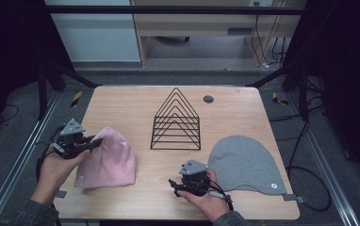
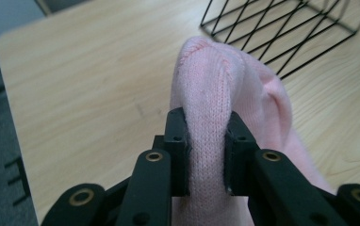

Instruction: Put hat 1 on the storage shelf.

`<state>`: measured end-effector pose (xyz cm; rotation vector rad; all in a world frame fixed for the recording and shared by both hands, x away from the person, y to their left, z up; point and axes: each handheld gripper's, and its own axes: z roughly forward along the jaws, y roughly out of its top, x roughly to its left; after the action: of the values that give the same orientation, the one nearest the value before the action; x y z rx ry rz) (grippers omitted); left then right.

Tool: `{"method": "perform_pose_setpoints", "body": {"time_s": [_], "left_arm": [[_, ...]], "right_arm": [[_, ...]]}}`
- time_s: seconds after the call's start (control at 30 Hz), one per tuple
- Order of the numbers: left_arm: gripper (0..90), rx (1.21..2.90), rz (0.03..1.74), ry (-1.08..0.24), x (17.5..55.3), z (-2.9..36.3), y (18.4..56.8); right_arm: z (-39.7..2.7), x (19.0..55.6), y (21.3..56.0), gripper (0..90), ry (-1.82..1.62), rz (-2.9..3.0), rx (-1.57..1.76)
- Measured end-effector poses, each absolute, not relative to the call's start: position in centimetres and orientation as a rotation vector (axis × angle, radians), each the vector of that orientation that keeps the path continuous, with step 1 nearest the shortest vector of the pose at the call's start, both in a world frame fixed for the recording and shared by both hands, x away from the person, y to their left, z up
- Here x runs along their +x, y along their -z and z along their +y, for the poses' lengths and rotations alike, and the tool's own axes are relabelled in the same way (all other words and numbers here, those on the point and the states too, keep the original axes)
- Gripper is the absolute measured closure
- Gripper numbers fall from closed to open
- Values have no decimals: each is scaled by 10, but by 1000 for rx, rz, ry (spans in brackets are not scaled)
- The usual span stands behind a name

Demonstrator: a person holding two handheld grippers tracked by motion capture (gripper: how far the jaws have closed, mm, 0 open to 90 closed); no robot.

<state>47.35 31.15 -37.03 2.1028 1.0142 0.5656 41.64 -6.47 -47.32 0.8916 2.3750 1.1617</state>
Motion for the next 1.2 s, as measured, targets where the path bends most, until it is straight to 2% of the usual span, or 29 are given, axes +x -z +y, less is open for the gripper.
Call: {"method": "perform_pose_setpoints", "body": {"time_s": [0.23,0.47,0.77,1.0,1.13,1.17,1.2], "left_arm": [[752,2118,840,-644,443,281,327],[751,2102,756,-677,431,262,299],[748,2092,685,-665,424,239,284],[746,2091,650,-635,422,227,277],[745,2097,638,-629,422,223,276],[744,2097,638,-623,422,222,276],[743,2101,635,-625,423,221,276]], "right_arm": [[-49,411,438,387,-1236,2348,820],[-36,417,401,425,-1301,2326,796],[-23,424,367,465,-1360,2304,769],[-13,427,362,477,-1324,2314,751],[-13,429,360,558,-1332,2313,751],[-13,430,360,632,-1317,2321,744],[-14,431,360,668,-1313,2323,740]]}}
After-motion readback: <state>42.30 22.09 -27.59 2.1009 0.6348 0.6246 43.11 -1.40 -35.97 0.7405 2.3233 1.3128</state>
